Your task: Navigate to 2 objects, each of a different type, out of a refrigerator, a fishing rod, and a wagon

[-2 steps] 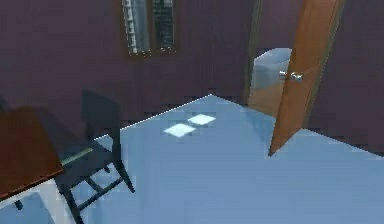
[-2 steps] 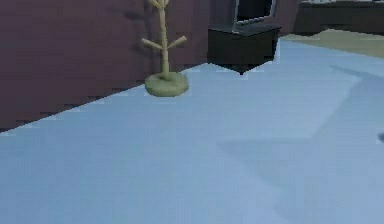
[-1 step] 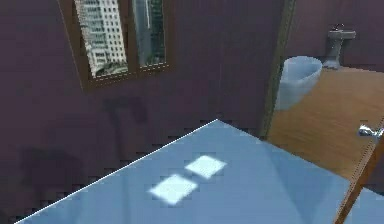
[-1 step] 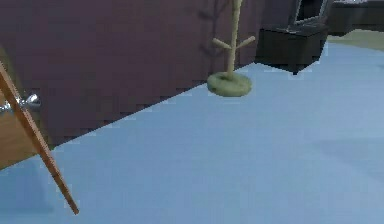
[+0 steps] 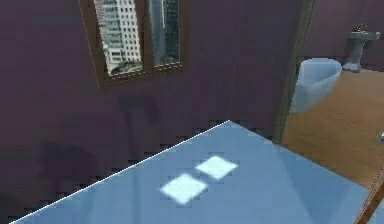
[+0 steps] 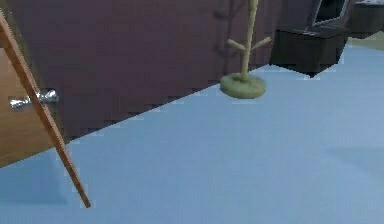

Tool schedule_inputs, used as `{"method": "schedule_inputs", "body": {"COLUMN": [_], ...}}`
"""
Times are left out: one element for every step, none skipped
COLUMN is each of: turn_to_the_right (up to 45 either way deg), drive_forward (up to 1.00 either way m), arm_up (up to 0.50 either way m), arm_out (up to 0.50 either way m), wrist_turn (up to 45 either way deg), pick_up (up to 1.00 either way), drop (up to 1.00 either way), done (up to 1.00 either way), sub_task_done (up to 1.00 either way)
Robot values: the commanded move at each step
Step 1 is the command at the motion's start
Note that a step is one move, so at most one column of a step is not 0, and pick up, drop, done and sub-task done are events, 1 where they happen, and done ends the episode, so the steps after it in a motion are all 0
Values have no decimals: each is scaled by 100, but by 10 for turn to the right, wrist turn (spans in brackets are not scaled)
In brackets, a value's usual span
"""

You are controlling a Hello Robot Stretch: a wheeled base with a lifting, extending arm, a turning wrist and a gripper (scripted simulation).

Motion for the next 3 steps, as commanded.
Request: {"method": "schedule_inputs", "body": {"turn_to_the_right": [0, 450, 150], "drive_forward": [55, 0, 0], "arm_up": [0, 0, 0], "arm_out": [0, 0, 0], "wrist_turn": [0, 0, 0], "pick_up": [0, 0, 0], "drop": [0, 0, 0], "done": [0, 0, 0], "sub_task_done": [0, 0, 0]}}
